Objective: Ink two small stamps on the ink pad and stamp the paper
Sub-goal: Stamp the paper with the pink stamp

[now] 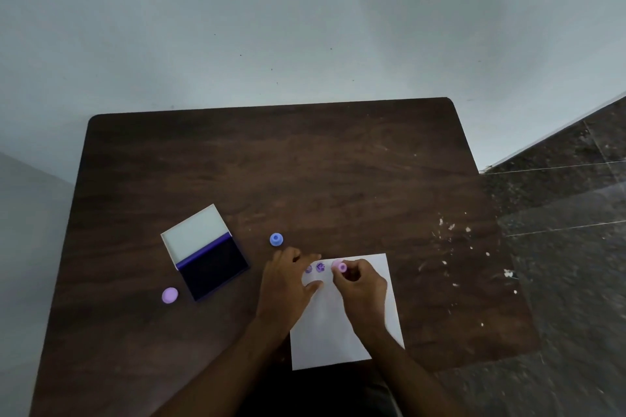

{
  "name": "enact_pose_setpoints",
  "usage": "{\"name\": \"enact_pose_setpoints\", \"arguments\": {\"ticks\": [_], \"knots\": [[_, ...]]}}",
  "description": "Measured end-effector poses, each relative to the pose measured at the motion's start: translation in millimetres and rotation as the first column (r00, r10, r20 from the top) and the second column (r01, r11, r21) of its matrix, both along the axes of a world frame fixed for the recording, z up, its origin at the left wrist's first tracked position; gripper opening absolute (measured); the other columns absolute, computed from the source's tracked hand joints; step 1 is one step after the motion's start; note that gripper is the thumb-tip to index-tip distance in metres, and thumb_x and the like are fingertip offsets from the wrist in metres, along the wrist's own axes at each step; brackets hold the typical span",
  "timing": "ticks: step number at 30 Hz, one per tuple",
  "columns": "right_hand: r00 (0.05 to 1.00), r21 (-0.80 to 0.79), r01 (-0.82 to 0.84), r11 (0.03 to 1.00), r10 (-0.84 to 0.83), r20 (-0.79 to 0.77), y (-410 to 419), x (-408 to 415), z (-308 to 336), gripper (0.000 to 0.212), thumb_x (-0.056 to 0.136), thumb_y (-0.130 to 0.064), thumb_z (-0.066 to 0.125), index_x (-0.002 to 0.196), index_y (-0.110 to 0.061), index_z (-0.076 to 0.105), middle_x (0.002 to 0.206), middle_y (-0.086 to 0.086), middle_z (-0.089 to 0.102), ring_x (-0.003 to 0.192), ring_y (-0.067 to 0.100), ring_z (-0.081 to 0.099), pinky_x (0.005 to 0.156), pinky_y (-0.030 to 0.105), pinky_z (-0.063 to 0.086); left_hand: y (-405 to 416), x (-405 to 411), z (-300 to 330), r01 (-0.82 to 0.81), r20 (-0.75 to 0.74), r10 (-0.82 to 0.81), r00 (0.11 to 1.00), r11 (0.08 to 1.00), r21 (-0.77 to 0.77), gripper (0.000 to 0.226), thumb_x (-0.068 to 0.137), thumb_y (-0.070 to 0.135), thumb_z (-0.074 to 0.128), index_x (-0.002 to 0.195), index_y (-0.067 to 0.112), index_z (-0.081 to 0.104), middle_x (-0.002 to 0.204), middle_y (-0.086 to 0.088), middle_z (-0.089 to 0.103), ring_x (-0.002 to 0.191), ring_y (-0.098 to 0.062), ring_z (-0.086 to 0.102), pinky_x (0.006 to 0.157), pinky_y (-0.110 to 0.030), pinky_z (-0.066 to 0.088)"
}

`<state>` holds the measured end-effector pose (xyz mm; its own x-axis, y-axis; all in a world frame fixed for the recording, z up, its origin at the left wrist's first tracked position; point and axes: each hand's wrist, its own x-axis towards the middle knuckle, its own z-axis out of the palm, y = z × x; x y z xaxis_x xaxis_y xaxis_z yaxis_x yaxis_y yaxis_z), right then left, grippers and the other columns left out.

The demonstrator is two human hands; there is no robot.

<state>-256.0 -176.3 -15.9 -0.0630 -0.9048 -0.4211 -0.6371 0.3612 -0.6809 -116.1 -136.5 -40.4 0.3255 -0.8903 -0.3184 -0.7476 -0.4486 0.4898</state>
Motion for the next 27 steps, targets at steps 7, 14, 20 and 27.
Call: {"name": "enact_pose_setpoints", "arguments": {"ticks": [7, 14, 20, 27], "knots": [[0.992, 0.032, -0.124, 0.992, 0.124, 0.004, -5.4, 3.9, -22.6, 0.025, 0.085, -0.042, 0.066, 0.1, -0.023, 0.062, 0.094, -0.011, 0.06, 0.069, 0.003, 0.053, 0.06, 0.001, 0.036, -2.5, 0.7, -8.0, 0.108, 0.07, -0.103, 0.992, 0.992, -0.062, 0.047, 0.068, 0.049, 0.079, 0.109, 0.028, 0.069, 0.11, 0.003, 0.071, 0.097, -0.018, 0.065, 0.09, -0.027, 0.036], [0.987, -0.006, -0.156, 0.988, 0.156, 0.027, -6.7, 2.4, -26.4, 0.026, 0.083, -0.042, 0.067, 0.1, -0.022, 0.064, 0.09, -0.013, 0.06, 0.07, 0.004, 0.056, 0.06, -0.002, 0.041, -8.0, -0.3, -4.4, 0.136, 0.063, -0.131, 0.989, 0.987, -0.082, 0.039, 0.071, 0.044, 0.079, 0.107, 0.033, 0.068, 0.111, 0.008, 0.067, 0.1, -0.013, 0.058, 0.09, -0.026, 0.037], [0.987, -0.011, -0.159, 0.987, 0.159, 0.022, -8.1, -1.7, -27.0, 0.02, 0.083, -0.042, 0.067, 0.095, -0.028, 0.058, 0.09, -0.015, 0.058, 0.071, 0.002, 0.054, 0.058, -0.001, 0.04, -8.8, -1.5, -2.8, 0.116, 0.086, -0.11, 0.99, 0.991, -0.061, 0.043, 0.068, 0.043, 0.082, 0.107, 0.032, 0.069, 0.11, 0.007, 0.066, 0.099, -0.013, 0.057, 0.087, -0.025, 0.032], [0.983, 0.044, -0.185, 0.982, 0.185, 0.004, -8.2, -2.4, -32.4, 0.027, 0.083, -0.043, 0.066, 0.1, -0.023, 0.06, 0.093, -0.012, 0.058, 0.071, 0.004, 0.053, 0.06, 0.003, 0.035, -8.9, -1.7, -3.2, 0.121, 0.086, -0.116, 0.99, 0.991, -0.053, 0.042, 0.073, 0.045, 0.078, 0.112, 0.032, 0.067, 0.117, 0.007, 0.064, 0.105, -0.013, 0.054, 0.092, -0.025, 0.033]]}}
